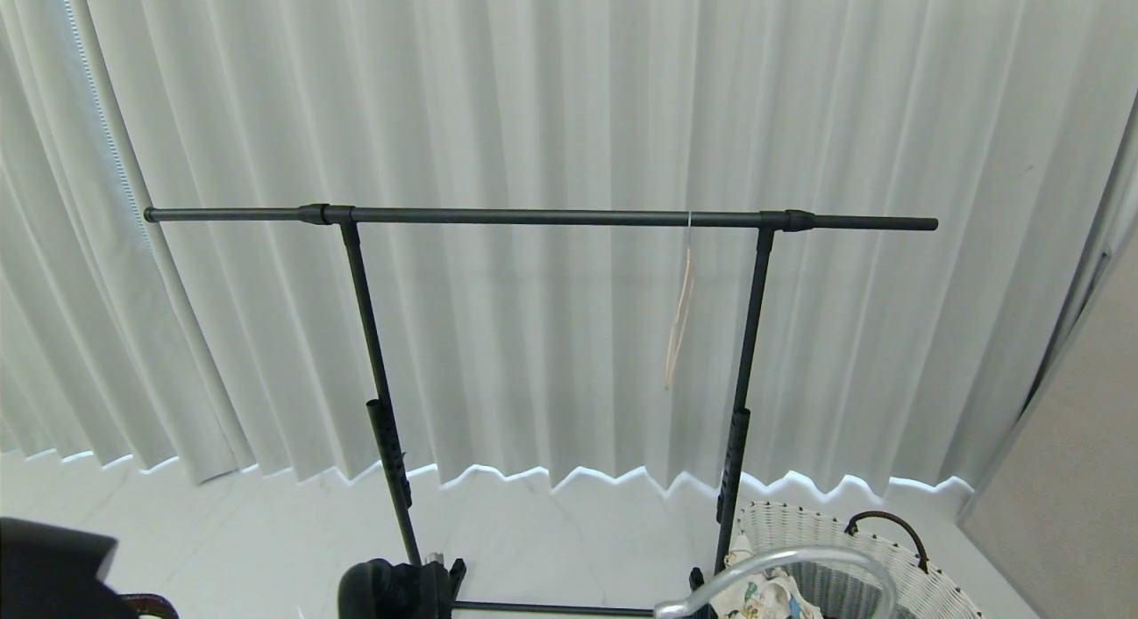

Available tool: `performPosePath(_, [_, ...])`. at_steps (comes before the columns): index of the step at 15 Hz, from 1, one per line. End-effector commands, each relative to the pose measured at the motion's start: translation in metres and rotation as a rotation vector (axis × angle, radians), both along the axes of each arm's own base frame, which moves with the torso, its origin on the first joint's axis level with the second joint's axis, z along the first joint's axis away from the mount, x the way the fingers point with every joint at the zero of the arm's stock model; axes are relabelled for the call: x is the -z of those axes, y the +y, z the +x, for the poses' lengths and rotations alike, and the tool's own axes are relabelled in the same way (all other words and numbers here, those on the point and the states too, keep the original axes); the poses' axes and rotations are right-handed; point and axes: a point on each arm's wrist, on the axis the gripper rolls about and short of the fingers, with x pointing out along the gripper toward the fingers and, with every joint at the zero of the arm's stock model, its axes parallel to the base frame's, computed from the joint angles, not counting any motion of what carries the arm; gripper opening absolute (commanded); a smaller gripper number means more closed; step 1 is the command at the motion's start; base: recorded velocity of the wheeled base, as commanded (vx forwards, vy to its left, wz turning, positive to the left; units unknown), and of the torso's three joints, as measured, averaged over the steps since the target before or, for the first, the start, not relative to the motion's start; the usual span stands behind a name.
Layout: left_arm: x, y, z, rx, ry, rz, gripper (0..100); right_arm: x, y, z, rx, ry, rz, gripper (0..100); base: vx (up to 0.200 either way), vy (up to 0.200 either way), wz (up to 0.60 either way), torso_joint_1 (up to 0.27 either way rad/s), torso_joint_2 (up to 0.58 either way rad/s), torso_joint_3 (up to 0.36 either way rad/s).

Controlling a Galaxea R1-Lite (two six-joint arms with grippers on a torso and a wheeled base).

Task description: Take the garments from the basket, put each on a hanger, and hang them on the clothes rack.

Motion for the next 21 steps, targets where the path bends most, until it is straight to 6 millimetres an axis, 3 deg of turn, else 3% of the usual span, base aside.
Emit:
performPosePath(1, [0.001, 0.000, 0.000, 0.000, 0.001, 0.004, 0, -0.001, 0.000, 0.000, 0.000, -0.001, 0.004, 0, 0.000, 0.000, 0.00, 0.000, 0.00, 0.000])
performPosePath(4, [0.001, -0.001, 0.000, -0.002, 0.000, 0.002, 0, 0.000, -0.001, 0.000, 0.002, -0.004, 0.000, 0, 0.000, 0.000, 0.00, 0.000, 0.00, 0.000])
performPosePath(5, [0.000, -0.001, 0.001, -0.003, -0.002, -0.002, 0, 0.000, -0.001, 0.000, 0.005, -0.004, 0.000, 100, 0.000, 0.000, 0.00, 0.000, 0.00, 0.000])
performPosePath(8, [0.005, 0.003, 0.005, -0.032, -0.025, -0.019, 0, 0.001, -0.002, 0.005, 0.055, -0.015, -0.011, 100, 0.000, 0.000, 0.00, 0.000, 0.00, 0.000])
performPosePath(13, [0.009, 0.015, 0.014, -0.247, -0.187, 0.034, 0, 0.002, -0.011, 0.030, 0.256, -0.044, -0.039, 100, 0.000, 0.000, 0.00, 0.000, 0.00, 0.000])
performPosePath(17, [-0.001, 0.026, 0.023, -0.368, -0.243, 0.003, 0, 0.005, -0.019, 0.047, 0.354, -0.010, -0.043, 100, 0.000, 0.000, 0.00, 0.000, 0.00, 0.000])
performPosePath(20, [-0.013, 0.029, 0.034, -0.466, -0.286, -0.040, 0, 0.002, -0.010, 0.065, 0.428, 0.045, -0.034, 100, 0.000, 0.000, 0.00, 0.000, 0.00, 0.000])
performPosePath(21, [-0.026, 0.029, 0.043, -0.526, -0.313, -0.096, 0, -0.005, 0.011, 0.082, 0.467, 0.122, 0.018, 100, 0.000, 0.000, 0.00, 0.000, 0.00, 0.000])
